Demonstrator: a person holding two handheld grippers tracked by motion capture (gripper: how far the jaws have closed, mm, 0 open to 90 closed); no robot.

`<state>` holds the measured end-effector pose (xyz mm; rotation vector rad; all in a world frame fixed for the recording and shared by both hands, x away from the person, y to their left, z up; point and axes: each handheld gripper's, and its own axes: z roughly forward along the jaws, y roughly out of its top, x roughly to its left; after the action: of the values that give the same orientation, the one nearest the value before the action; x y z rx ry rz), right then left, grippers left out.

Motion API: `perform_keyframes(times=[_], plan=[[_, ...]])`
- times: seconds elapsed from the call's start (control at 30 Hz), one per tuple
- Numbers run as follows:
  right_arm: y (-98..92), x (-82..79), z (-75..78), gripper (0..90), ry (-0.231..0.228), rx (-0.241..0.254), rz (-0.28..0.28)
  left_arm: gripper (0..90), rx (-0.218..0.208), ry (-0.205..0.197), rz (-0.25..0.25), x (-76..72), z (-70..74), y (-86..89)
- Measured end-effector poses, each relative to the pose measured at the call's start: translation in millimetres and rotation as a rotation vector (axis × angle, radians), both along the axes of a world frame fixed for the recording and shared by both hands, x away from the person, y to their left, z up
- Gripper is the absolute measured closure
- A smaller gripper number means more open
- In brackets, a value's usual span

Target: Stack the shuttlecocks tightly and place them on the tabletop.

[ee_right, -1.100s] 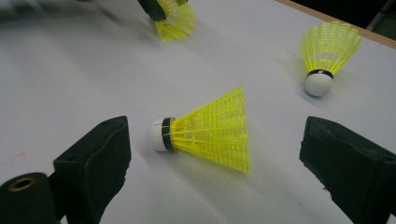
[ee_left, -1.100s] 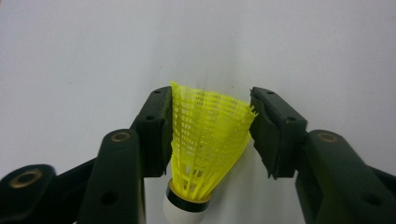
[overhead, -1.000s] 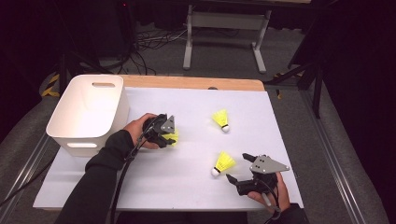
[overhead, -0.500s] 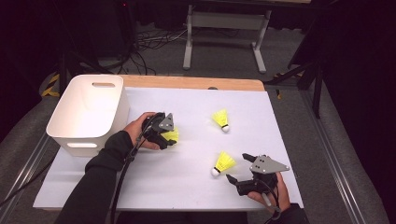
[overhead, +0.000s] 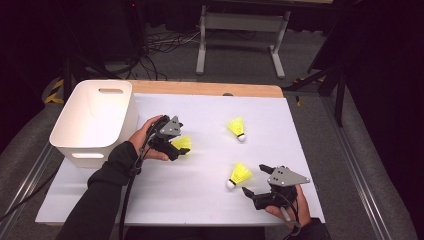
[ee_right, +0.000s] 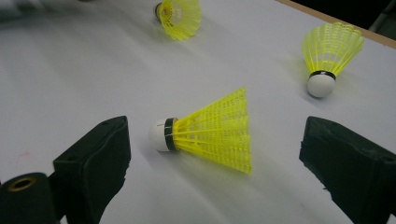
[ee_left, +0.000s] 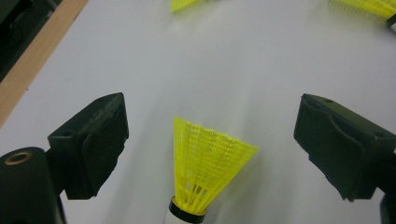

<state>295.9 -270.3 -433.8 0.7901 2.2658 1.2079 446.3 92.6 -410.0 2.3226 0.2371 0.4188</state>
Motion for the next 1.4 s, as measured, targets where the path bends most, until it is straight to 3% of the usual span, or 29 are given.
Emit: perform_keyframes(times=[0.2,0.4,0.63,0.73,0.8,0.9,1.0,1.17,1.4], plan=[[0.0,0.1,0.0,9.2,0.001,0.000,0.001,10.8,-0.023,-0.033,0.005,-6.7,7.5,4.0],[-0.1,0.1,-0.1,9.2,0.005,0.000,0.004,11.7,-0.074,-0.051,0.002,-20.4,10.6,12.0],[-0.9,-0.3,1.4,9.2,-0.001,0.006,-0.005,12.1,-0.143,-0.116,0.028,-43.0,8.0,26.8],[-1.6,0.1,1.8,9.2,-0.005,0.003,-0.009,12.3,-0.201,-0.142,0.045,-58.0,6.6,39.7],[-1.5,-0.2,2.4,9.2,-0.007,0.005,-0.010,12.9,-0.211,-0.173,0.057,-65.8,5.6,44.6],[-1.4,-0.3,2.9,9.2,-0.010,0.007,-0.011,12.9,-0.225,-0.189,0.067,-73.0,5.5,49.2],[-1.3,-0.3,3.9,9.2,-0.018,0.005,-0.010,13.5,-0.249,-0.223,0.081,-89.6,1.3,58.8],[-2.2,-0.1,3.9,9.2,-0.026,0.005,-0.014,13.1,-0.270,-0.236,0.094,-105.0,-5.3,70.1],[-1.1,-0.4,4.8,9.3,-0.042,-0.001,-0.013,12.7,-0.311,-0.241,0.146,-113.4,-14.5,86.1]])
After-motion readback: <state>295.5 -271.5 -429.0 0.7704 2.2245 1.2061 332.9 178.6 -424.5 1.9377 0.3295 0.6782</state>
